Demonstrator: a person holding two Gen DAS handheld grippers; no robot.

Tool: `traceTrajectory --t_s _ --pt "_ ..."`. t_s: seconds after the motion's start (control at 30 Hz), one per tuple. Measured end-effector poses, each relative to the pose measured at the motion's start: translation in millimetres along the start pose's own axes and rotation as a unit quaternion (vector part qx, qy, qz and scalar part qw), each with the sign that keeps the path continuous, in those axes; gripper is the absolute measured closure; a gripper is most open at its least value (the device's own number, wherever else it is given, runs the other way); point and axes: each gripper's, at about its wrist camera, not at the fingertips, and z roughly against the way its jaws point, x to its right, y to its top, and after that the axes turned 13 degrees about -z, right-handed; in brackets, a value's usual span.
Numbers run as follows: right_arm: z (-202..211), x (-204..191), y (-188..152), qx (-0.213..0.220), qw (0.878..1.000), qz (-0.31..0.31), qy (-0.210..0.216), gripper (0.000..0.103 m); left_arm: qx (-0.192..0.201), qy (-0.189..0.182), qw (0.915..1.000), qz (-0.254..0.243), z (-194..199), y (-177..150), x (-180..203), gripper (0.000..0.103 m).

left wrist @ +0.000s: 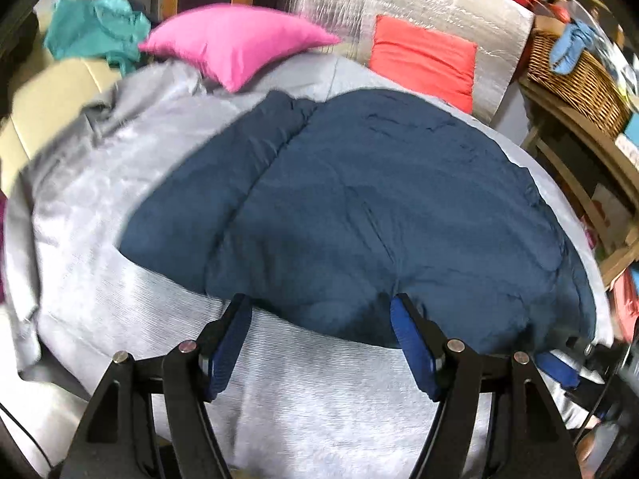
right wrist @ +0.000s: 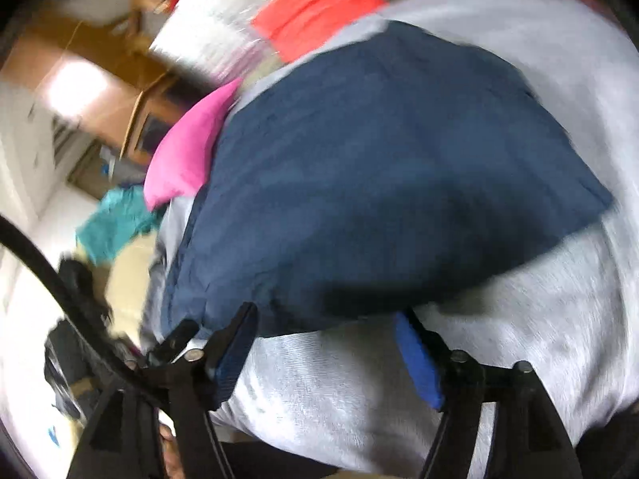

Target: Fold large clothes

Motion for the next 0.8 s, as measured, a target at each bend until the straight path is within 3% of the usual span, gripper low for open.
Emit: traceTrajectory --t_s 0.13,0.3,0.4,0.47,0.53,0.67,0.73,0.8 --pt "8.4 36.8 19.7 0.021 0.994 -0.109 0.023 0.025 0.010 0.026 0.9995 -0.017 10.4 -5.8 -3.6 0.029" --pt "7.7 73.2 33.1 0.045 0.971 -0.218 0.085 0.024 0.011 0.035 0.9992 -0.012 11.5 -8.4 -12.7 0.029" --pt "7.5 66.6 35.6 0.067 0.975 -0.191 0.086 0.027 0.011 0.042 0.9990 -0.013 9.4 -7.7 -15.1 0.029" --pt "10.2 52.3 33.2 0.088 0.984 -0.140 0.062 0.057 0.010 0.046 0.9988 -0.013 9.0 -8.1 -17.1 0.029" --pt "21.2 31.9 26.9 0.130 0.988 -0.077 0.039 0.063 0.011 0.048 0.9988 -0.010 10.0 -9.1 -18.9 0.029" --pt "28.0 4.2 19.1 0.168 0.986 0.007 -0.009 0.064 0.010 0.055 0.9984 -0.004 10.9 -10.0 -23.0 0.029" --pt "13.9 16.2 26.1 0.133 0.989 -0.019 -0.054 0.063 0.007 0.060 0.9982 0.003 10.4 -10.2 -25.6 0.029" --pt "13.1 32.6 29.4 0.111 0.991 -0.063 -0.038 0.058 0.001 0.057 0.9983 0.015 9.2 -10.5 -33.0 0.029"
